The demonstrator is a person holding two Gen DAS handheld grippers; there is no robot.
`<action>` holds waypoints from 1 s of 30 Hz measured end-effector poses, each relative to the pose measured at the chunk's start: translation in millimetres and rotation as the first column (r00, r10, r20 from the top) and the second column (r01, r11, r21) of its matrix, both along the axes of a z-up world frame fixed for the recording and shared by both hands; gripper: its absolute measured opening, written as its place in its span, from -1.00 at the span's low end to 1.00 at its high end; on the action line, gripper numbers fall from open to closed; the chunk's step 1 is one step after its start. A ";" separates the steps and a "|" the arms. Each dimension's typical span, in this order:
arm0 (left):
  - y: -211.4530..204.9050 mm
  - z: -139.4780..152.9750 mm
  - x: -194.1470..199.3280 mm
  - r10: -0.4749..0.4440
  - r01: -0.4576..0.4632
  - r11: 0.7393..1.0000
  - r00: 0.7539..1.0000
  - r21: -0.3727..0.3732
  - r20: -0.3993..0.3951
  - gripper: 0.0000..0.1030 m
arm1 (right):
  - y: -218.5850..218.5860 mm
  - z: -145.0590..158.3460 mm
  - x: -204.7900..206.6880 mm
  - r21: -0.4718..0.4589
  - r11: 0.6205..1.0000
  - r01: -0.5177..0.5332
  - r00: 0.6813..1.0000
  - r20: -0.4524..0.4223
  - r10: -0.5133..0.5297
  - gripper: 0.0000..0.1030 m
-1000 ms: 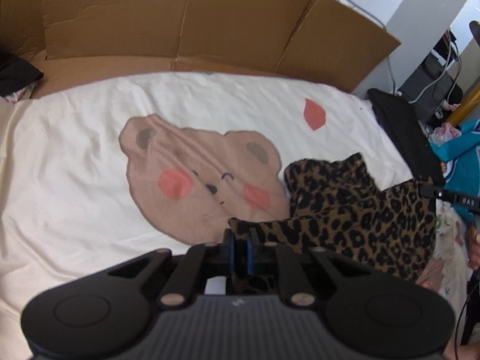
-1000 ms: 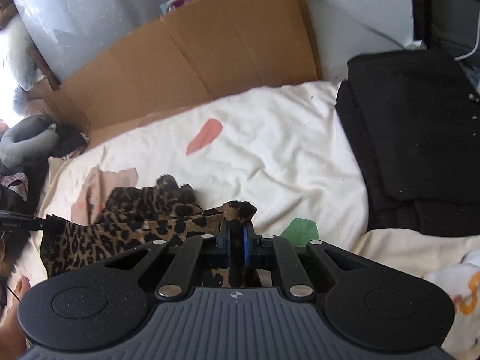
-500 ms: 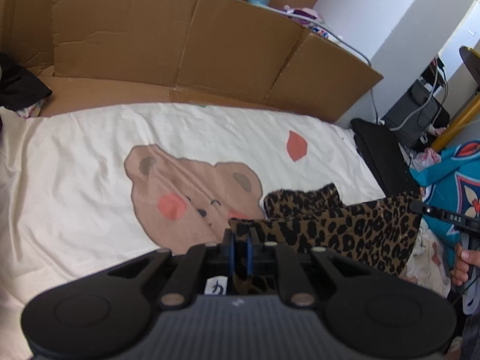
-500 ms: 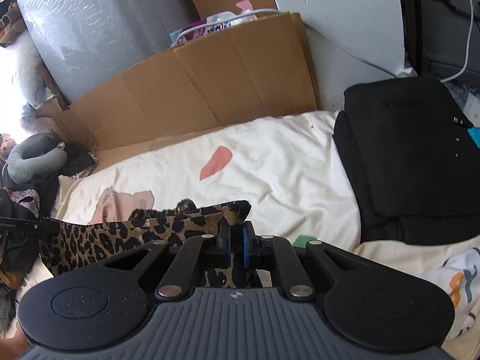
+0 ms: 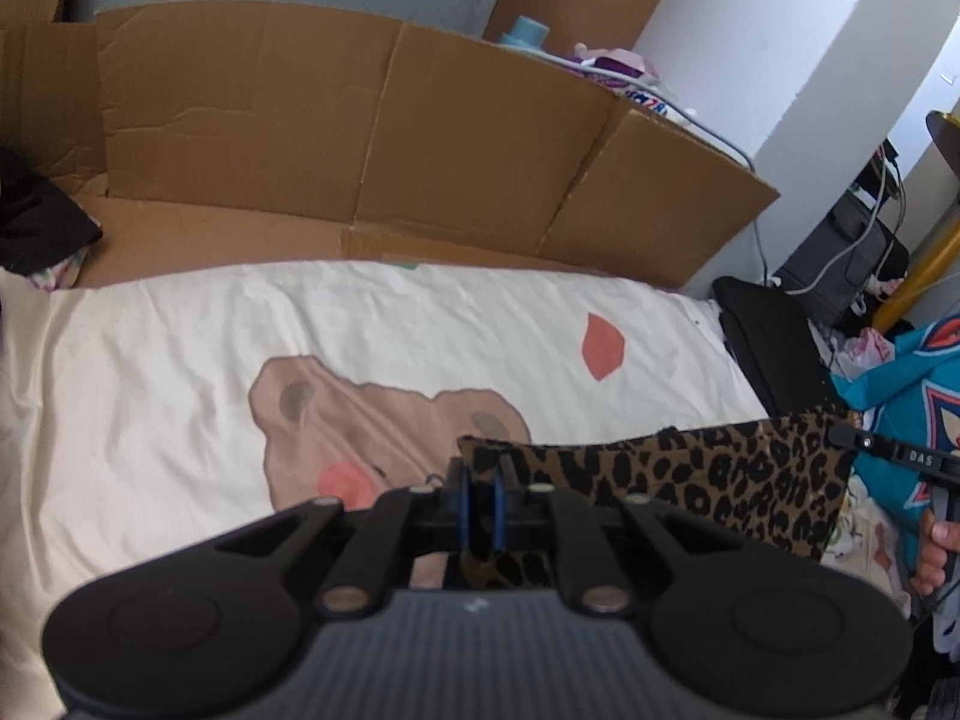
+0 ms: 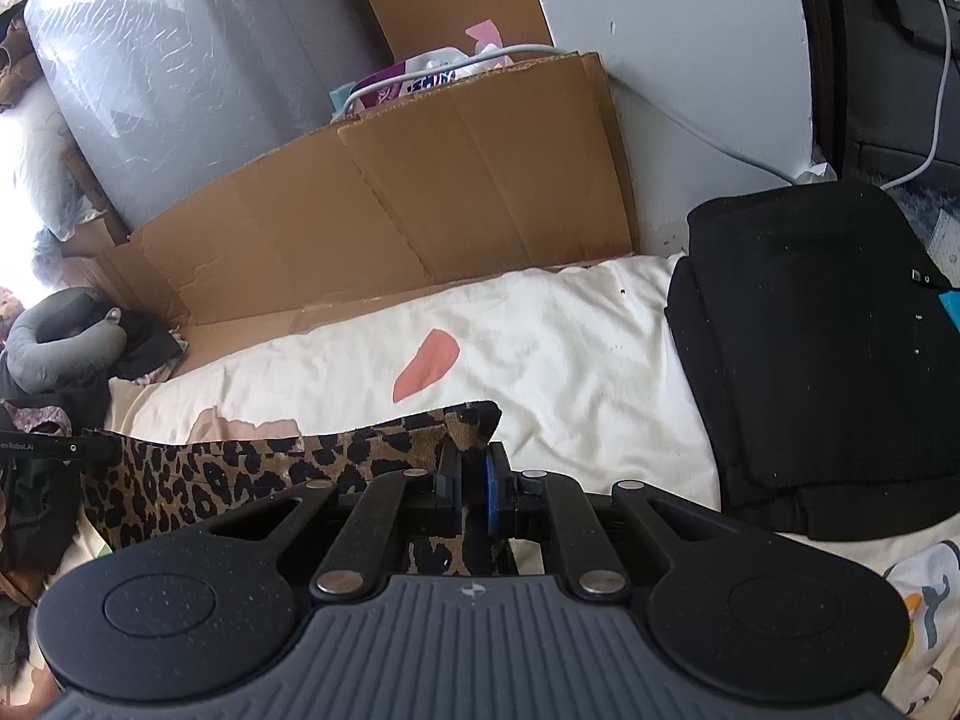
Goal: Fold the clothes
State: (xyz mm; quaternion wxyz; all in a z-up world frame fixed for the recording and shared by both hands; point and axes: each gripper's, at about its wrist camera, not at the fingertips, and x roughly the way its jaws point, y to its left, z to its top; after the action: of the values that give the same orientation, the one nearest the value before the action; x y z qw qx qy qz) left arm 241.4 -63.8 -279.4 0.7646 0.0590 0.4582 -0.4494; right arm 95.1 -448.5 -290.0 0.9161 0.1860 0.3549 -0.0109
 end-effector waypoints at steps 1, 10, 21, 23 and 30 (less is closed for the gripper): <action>-0.7 0.8 0.9 0.001 -0.001 1.000 1.000 -0.001 0.002 -0.84 | -0.2 0.9 1.4 -0.001 1.000 -0.001 1.000 0.002 0.001 -0.89; -8.4 -17.0 10.6 0.007 -0.006 0.999 1.000 0.042 -0.025 -0.84 | -3.7 -10.0 18.3 0.002 1.000 -0.007 0.999 -0.037 0.007 -0.89; -10.1 -48.7 28.6 0.038 -0.029 0.993 0.996 0.113 -0.081 -0.84 | -3.4 -30.5 49.1 0.018 0.999 -0.044 0.994 -0.095 0.046 -0.89; -12.8 -53.5 32.0 0.039 -0.028 0.992 0.995 0.121 -0.088 -0.84 | -4.2 -35.6 55.2 0.020 0.999 -0.047 0.993 -0.110 0.049 -0.89; -24.9 -77.8 44.7 0.032 -0.014 0.988 0.993 0.153 -0.118 -0.84 | -10.0 -55.8 74.7 0.028 0.998 -0.049 0.986 -0.158 0.053 -0.89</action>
State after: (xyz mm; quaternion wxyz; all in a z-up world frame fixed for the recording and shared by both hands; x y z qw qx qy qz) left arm 286.1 -88.6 -357.2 0.7342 0.0846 0.5367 -0.4071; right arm 169.8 -458.4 -345.8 0.8828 0.1862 0.4313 0.0020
